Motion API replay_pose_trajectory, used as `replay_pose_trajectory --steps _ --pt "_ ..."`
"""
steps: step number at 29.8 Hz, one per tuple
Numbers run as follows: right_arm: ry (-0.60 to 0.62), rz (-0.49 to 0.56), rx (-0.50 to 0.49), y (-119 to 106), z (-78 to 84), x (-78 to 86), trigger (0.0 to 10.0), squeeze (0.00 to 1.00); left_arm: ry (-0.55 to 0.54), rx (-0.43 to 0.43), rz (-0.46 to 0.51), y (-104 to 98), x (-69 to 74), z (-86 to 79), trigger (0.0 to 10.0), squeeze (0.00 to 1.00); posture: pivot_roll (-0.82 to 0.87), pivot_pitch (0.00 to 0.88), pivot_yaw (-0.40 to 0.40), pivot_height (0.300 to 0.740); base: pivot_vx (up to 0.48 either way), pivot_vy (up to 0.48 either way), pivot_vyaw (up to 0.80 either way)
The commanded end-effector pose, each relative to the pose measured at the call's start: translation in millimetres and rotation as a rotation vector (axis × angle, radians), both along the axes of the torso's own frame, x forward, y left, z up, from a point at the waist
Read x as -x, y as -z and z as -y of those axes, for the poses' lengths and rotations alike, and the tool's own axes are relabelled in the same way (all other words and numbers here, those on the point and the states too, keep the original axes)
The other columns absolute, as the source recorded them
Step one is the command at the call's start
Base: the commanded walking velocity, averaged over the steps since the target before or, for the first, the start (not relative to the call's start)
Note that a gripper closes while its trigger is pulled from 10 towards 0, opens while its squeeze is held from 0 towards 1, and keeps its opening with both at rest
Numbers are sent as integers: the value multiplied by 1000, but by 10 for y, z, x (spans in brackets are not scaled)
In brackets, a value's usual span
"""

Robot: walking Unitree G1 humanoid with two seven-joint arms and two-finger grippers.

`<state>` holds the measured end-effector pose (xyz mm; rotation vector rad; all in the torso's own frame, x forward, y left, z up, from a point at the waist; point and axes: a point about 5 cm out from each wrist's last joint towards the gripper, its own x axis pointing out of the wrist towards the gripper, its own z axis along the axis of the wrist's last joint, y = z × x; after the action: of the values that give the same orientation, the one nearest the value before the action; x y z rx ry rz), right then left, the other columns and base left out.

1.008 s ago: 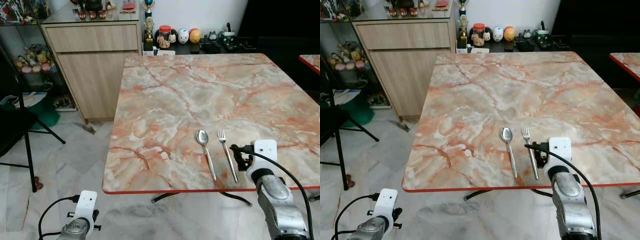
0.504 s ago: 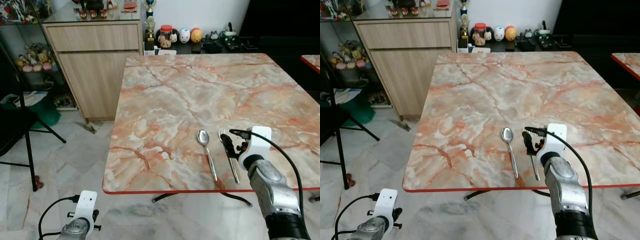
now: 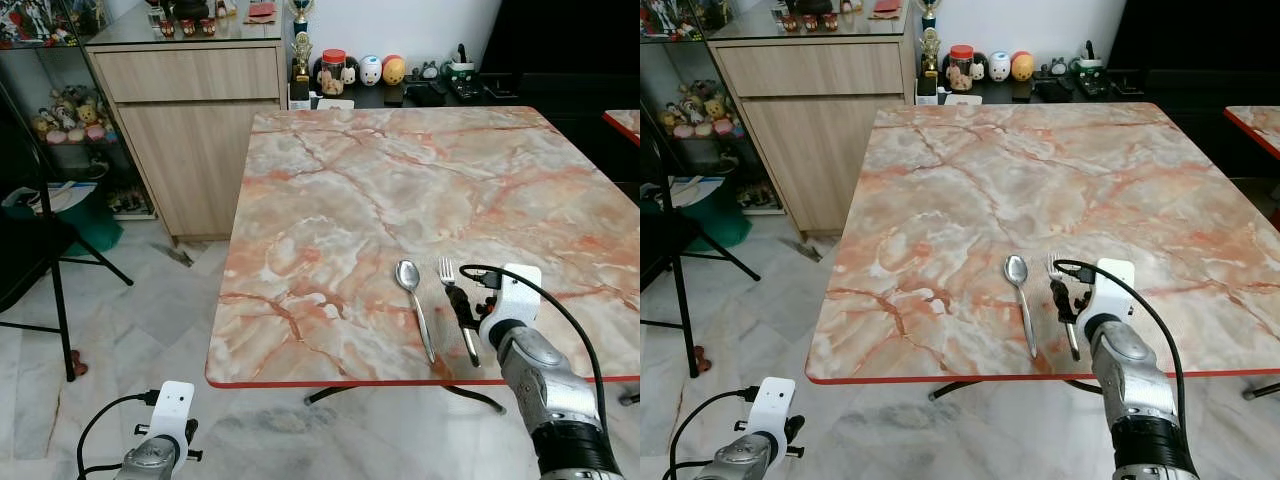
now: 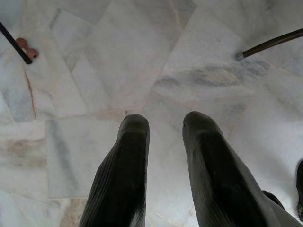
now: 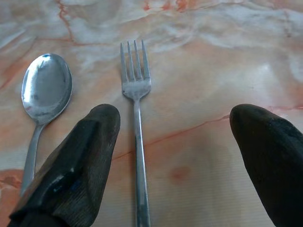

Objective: Setting the table

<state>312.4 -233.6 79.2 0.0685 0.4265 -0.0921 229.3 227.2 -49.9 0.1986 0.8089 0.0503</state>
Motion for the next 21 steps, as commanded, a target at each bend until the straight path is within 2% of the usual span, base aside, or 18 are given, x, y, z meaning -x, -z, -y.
replay_pose_trajectory --steps 1,10,11,12,13,14,16,20,21 --pt "-1 -10 16 -16 15 -25 10000 0 -5 -6 -15 8 11 -12 10000 0 8 0 -4 740 0 0 0" --pt "-15 -41 47 0 67 -46 10000 0 -5 -7 -16 7 9 -14 10000 0 8 0 -4 740 0 0 0" --pt "-15 -34 46 -7 72 -54 8902 0 -5 -7 -16 7 9 -14 10000 0 8 0 -4 740 0 0 0" --pt "-16 -30 46 -12 76 -58 8902 0 -5 -7 -16 7 9 -14 10000 0 8 0 -4 740 0 0 0" --pt "-16 -25 47 -21 80 -65 2510 0 -5 -8 -16 7 9 -14 10000 0 8 0 -4 740 0 0 0" --pt "-17 -17 48 -42 82 -83 0 0 -5 -8 -16 7 9 -14 10000 0 8 0 -4 740 0 0 0" --pt "-19 -12 48 -59 80 -99 275 0 -5 -9 -15 6 9 -15 10000 0 8 0 -4 740 0 0 0" --pt "-21 -9 49 -73 76 -119 118 0 -5 -9 -15 6 7 -13 10000 0 9 0 -4 740 0 0 0" --pt "-26 -7 50 -77 71 -126 3765 0 -5 -9 -15 6 6 -12 10000 0 10 0 -4 740 0 0 0"
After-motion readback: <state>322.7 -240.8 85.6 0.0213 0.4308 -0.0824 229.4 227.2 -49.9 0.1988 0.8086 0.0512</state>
